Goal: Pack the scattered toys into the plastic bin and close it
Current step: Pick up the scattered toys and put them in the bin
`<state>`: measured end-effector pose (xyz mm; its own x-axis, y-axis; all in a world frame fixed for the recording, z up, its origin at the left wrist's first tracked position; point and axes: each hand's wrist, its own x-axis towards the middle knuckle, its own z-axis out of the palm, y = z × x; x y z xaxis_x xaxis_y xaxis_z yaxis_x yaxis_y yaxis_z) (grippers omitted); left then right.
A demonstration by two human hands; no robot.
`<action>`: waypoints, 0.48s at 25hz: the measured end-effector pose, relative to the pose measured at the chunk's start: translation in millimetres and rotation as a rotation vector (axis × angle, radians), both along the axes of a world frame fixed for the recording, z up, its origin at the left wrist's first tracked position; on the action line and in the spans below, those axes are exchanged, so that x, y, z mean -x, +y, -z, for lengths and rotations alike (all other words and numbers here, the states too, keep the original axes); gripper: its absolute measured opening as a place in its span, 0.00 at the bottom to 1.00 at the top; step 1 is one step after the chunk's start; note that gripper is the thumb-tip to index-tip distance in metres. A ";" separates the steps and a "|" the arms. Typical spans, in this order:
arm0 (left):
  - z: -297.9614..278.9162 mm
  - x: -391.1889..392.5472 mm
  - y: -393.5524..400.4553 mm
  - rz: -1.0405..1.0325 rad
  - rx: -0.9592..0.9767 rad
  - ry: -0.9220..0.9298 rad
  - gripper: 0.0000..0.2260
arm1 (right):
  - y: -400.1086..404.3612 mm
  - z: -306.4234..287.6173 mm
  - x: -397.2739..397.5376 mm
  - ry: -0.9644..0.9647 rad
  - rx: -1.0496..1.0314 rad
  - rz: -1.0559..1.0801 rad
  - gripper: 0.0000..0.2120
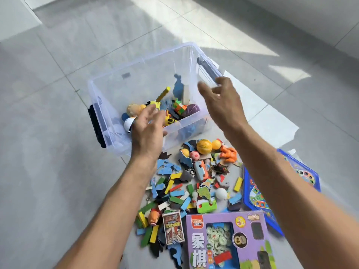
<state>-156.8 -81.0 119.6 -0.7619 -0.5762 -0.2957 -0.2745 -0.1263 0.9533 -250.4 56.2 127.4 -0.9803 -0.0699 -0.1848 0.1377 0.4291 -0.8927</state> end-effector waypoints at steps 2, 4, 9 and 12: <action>21.4 -16.7 3.8 -0.014 0.091 0.002 0.07 | 21.2 31.9 -24.7 0.096 0.024 0.103 0.14; 63.0 -34.9 20.8 0.072 0.169 -0.103 0.04 | 42.4 89.2 -66.1 0.052 -0.071 0.111 0.06; 189.5 -113.0 65.7 0.803 0.703 -0.565 0.18 | 71.4 213.3 -153.1 0.066 -0.759 -0.496 0.26; 220.3 -121.6 71.1 0.898 0.920 -0.556 0.25 | 70.3 237.2 -154.3 0.219 -0.936 -0.620 0.24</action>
